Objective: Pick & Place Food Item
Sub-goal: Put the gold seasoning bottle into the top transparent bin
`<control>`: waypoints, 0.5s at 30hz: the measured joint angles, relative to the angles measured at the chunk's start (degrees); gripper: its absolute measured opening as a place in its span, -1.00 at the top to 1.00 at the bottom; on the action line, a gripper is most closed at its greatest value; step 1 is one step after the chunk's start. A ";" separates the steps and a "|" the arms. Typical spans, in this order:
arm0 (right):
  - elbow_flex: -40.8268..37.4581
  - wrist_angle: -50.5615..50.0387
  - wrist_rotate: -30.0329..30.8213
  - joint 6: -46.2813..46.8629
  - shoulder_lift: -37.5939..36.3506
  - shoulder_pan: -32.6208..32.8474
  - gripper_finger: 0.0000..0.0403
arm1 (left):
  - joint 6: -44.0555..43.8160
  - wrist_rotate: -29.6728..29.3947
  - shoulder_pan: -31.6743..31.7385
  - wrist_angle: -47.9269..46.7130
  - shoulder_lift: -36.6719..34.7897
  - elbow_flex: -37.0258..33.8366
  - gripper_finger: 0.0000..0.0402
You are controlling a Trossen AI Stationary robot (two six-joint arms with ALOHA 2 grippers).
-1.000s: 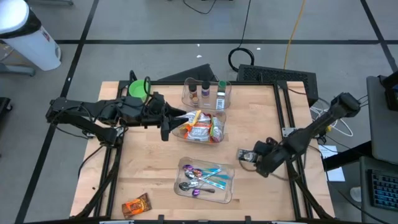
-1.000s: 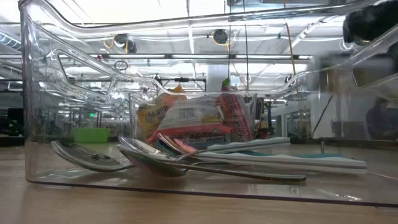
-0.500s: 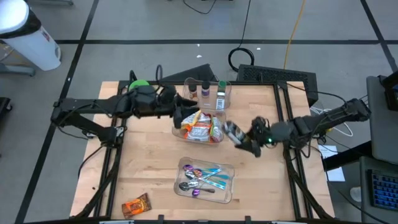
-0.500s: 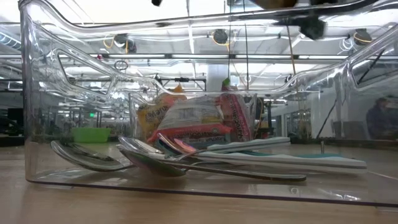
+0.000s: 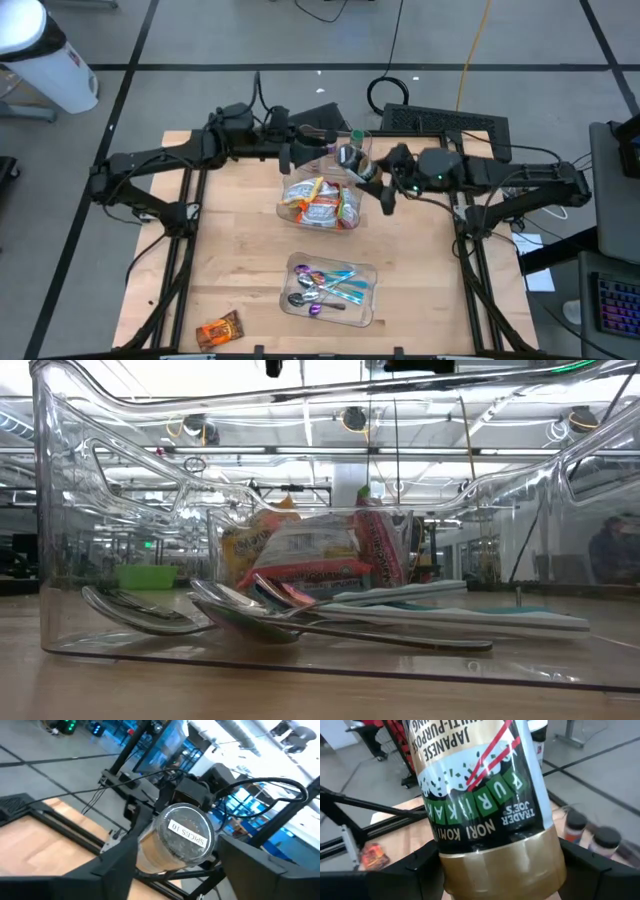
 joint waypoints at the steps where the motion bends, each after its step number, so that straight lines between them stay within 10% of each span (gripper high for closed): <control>1: 0.95 -0.23 0.07 -0.90 0.69 -0.32 -0.36 | 0.12 0.67 0.21 0.38 0.22 0.00 -0.44; 15: 6.54 -2.91 -0.02 -3.47 6.30 -1.79 -0.36 | 1.12 1.66 -0.96 4.10 1.68 0.00 -0.98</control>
